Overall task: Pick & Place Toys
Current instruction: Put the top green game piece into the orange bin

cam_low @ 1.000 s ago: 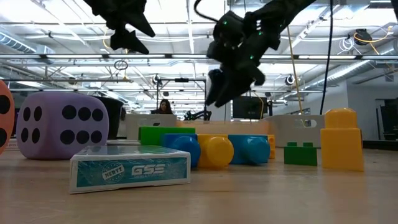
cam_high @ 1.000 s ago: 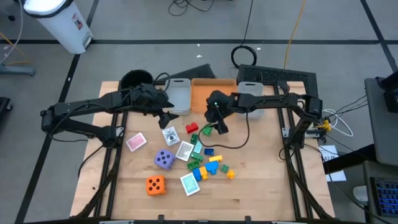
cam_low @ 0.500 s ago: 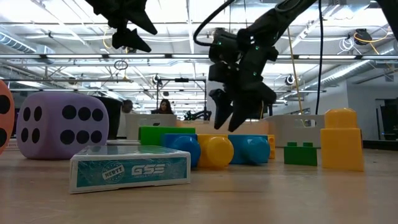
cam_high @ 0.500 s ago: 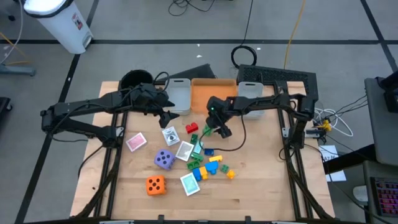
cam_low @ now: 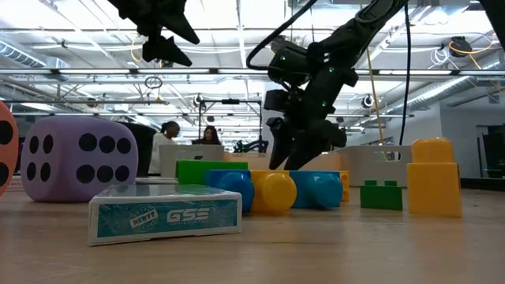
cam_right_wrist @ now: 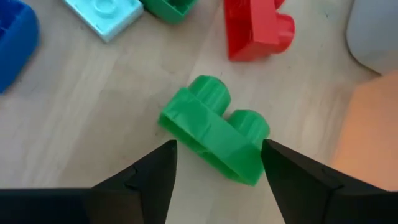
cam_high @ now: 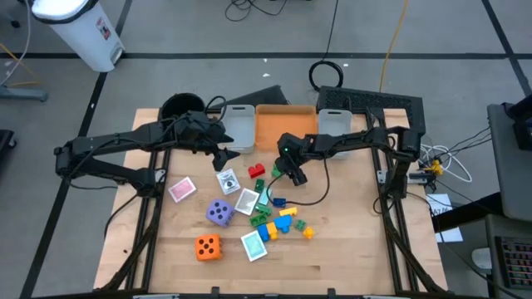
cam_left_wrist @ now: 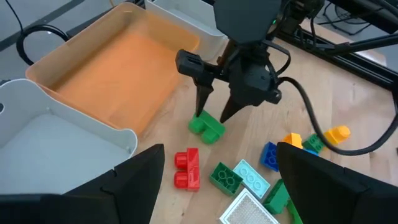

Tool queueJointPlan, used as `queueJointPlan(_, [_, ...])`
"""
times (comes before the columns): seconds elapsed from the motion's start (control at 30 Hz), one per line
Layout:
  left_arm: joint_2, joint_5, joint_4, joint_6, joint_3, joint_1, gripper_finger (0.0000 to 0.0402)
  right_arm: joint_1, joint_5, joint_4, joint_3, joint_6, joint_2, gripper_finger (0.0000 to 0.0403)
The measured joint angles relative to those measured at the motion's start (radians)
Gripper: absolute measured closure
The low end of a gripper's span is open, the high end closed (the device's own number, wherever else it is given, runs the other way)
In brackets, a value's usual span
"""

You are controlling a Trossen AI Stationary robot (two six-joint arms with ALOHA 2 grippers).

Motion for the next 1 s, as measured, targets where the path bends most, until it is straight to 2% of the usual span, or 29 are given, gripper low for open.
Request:
queueJointPlan(0.27, [0.0, 0.0, -0.001, 0.007, 0.0, 0.002, 0.0091, 0.0, 0.0, -0.033, 0.001, -0.001, -0.002, 0.0206])
queueJointPlan(0.47, [0.0, 0.0, -0.01, 0.003, 0.0, 0.002, 0.0091, 0.017, 0.0, -0.111, 0.003, 0.082, -0.011, 0.0219])
queueJointPlan(0.87, [0.0, 0.0, -0.01, 0.004, 0.0, 0.002, 0.0091, 0.093, -0.004, -0.161, -0.002, 0.113, -0.116, 0.0223])
queueJointPlan(1.0, [0.0, 0.0, -0.01, 0.007, 0.0, 0.002, 0.0091, 0.092, -0.004, -0.149, -0.001, 0.072, -0.124, 0.0223])
